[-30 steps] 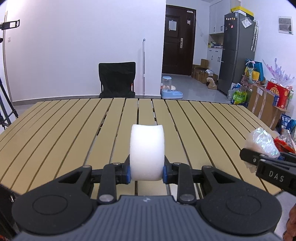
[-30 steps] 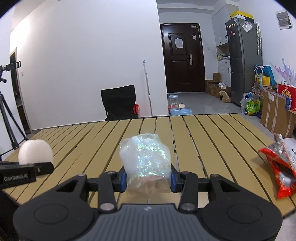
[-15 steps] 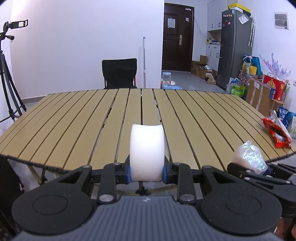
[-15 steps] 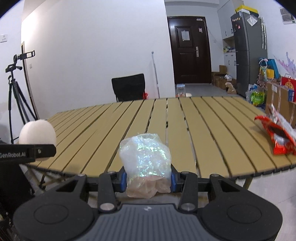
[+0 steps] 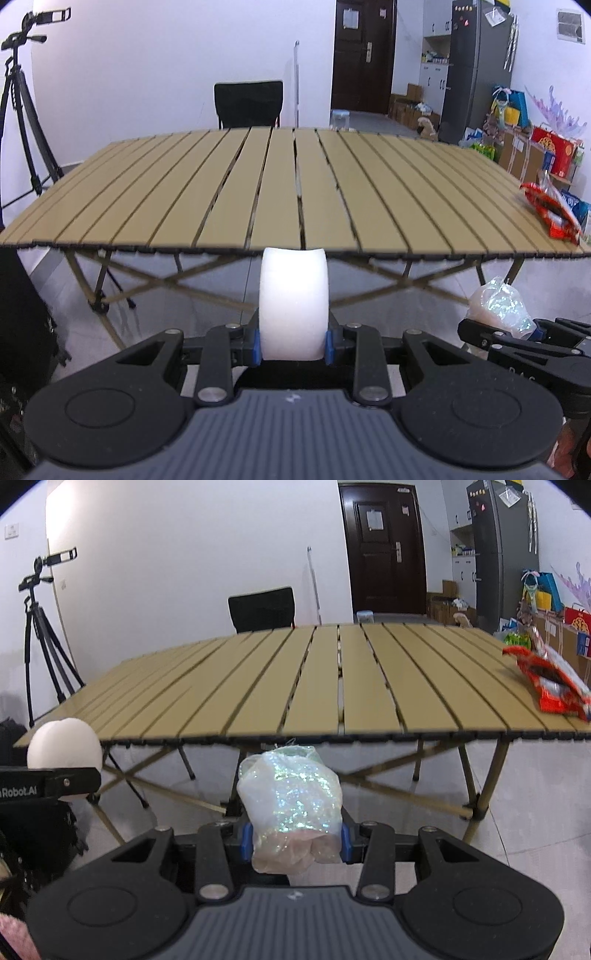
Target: Collect trash
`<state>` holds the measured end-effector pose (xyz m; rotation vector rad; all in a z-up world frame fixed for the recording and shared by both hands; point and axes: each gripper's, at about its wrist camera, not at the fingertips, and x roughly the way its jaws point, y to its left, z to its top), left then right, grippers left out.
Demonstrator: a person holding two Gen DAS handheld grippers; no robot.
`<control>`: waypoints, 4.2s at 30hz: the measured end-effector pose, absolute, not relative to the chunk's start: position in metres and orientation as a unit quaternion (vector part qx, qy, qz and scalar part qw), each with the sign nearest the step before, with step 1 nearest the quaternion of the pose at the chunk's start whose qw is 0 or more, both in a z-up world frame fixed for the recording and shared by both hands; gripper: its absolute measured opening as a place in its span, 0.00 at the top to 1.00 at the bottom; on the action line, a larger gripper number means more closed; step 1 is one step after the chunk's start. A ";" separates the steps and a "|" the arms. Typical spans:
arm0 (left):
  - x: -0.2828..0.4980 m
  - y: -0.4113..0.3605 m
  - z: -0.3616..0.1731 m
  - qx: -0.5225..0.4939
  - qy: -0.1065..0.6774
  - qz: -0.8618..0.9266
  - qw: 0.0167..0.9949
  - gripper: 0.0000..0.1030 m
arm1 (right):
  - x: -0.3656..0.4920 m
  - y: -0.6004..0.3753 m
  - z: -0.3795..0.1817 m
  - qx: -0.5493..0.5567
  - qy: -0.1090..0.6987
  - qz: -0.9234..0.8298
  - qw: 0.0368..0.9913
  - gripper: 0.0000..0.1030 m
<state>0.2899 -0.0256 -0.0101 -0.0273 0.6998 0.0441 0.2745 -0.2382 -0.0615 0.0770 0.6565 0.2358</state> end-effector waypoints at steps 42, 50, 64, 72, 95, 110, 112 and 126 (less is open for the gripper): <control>0.258 0.051 -0.177 -0.046 0.509 0.087 0.855 0.71 | 0.254 -0.194 -0.195 -0.095 0.507 0.106 0.850 0.61; 0.259 0.066 -0.187 -0.059 0.525 0.102 0.843 0.71 | 0.259 -0.185 -0.203 -0.109 0.520 0.106 0.841 0.61; 0.265 0.080 -0.192 -0.074 0.534 0.117 0.834 0.71 | 0.288 -0.145 -0.192 -0.083 0.513 0.142 0.842 0.61; 0.266 0.092 -0.195 -0.083 0.537 0.129 0.829 0.71 | 0.315 -0.111 -0.193 -0.070 0.511 0.156 0.842 0.60; 0.314 0.049 -0.187 -0.076 0.549 0.091 0.828 0.71 | 0.349 -0.157 -0.186 -0.009 0.491 0.093 0.866 0.00; 0.357 -0.026 -0.191 -0.049 0.553 0.042 0.831 0.71 | 0.333 -0.263 -0.188 0.053 0.484 0.010 0.873 0.00; 0.358 -0.030 -0.193 -0.046 0.555 0.037 0.830 0.71 | 0.332 -0.268 -0.189 0.055 0.484 0.006 0.873 0.00; 0.353 -0.028 -0.179 -0.048 0.535 0.034 0.843 0.00 | 0.322 -0.272 -0.178 0.055 0.472 0.012 0.880 0.00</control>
